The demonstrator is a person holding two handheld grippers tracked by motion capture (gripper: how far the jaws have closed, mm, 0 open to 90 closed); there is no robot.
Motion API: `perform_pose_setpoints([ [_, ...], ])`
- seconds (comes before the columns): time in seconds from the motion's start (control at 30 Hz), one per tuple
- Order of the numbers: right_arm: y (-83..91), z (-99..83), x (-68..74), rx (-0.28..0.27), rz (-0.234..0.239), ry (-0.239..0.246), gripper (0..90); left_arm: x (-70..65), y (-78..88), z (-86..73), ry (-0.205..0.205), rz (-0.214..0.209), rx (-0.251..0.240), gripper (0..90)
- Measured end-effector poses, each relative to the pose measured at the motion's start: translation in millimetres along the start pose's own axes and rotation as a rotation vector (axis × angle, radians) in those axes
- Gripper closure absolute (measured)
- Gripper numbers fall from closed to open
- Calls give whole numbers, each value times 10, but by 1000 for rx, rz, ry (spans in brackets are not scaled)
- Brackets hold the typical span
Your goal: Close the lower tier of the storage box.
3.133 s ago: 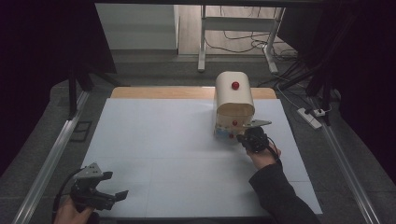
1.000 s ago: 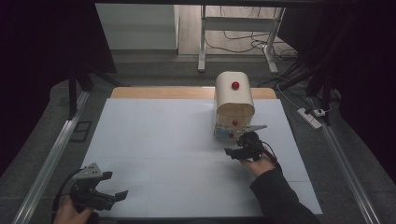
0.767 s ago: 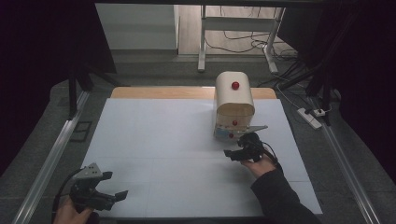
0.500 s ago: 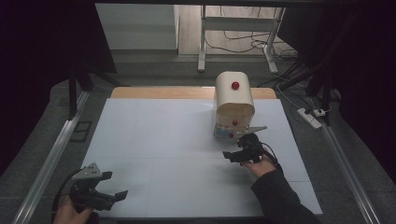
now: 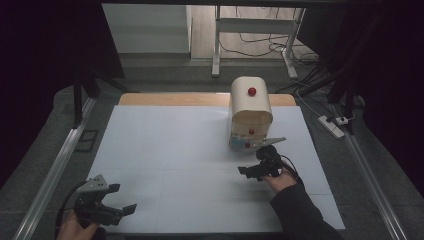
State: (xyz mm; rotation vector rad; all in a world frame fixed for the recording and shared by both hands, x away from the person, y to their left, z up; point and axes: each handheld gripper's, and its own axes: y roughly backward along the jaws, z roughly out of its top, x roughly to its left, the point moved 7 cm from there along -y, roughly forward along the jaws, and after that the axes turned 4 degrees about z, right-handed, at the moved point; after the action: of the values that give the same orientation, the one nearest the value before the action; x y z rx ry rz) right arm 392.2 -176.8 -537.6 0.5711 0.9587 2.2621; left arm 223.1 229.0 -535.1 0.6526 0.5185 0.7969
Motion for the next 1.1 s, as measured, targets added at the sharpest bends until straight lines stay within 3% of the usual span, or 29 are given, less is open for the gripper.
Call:
perform_pose_setpoints([
  [0.67, 98, -83, 151, -18, 33, 8, 0, 0, 9, -1, -2, -2, -6, 28],
  [1.1, 178, -232, 291, 1, 54, 24, 0, -5, 8, -2, -6, -1, -5, 29],
])
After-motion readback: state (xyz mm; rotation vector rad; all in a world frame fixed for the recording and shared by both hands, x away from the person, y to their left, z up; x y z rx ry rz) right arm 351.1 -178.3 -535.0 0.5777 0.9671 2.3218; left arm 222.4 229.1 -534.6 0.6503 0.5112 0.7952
